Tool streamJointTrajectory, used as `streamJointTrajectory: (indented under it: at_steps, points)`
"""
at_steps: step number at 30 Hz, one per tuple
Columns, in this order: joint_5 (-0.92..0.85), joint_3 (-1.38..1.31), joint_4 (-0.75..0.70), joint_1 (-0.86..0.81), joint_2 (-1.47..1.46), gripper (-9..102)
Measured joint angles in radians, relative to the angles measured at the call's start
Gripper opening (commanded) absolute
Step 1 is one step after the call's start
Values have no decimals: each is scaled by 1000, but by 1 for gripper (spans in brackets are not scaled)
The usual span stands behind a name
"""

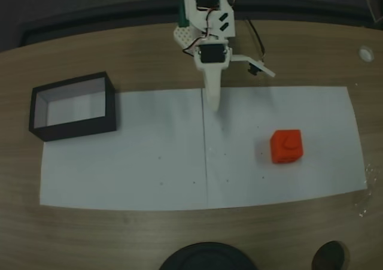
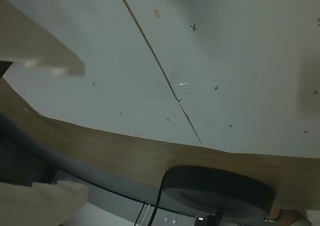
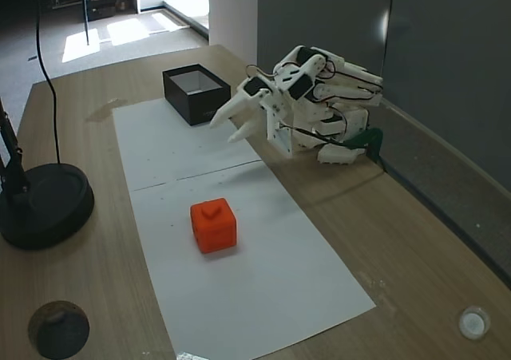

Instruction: Grab a orange square and put it in the box.

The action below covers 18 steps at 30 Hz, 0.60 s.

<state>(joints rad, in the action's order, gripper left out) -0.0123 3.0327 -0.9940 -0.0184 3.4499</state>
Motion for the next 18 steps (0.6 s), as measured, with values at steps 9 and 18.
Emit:
streamJointTrajectory:
  at_steps: [9, 18]
  points:
    - [-55, -293, 0, 80, -192, 33]
    - [-60, -655, 0, 431, -877, 33]
